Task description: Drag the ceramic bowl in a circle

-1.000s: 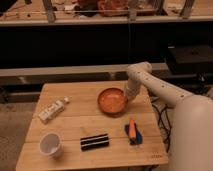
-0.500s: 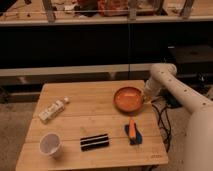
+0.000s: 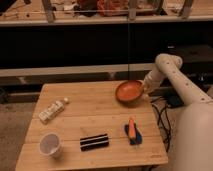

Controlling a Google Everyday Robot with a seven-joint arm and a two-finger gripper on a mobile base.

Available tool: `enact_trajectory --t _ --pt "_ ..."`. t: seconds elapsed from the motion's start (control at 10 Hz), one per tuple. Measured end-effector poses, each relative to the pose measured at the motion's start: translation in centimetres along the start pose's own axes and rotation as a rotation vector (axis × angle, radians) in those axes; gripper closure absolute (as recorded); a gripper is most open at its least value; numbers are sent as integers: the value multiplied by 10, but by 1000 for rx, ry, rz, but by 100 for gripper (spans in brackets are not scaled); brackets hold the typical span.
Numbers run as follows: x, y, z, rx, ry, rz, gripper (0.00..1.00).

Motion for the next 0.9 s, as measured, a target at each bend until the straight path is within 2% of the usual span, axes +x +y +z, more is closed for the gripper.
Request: enact_trajectory --t 0.3,0.4,0.6,0.8,0.9 --pt "-13 -51 20 -41 -3 -57 100" --pt "-28 -68 31 -60 -8 -103 100" --pt "-54 -87 45 -80 -24 -197 100" --pt "-74 -85 53 -90 -44 -267 100" --pt "-90 -74 55 -95 -63 -315 100"
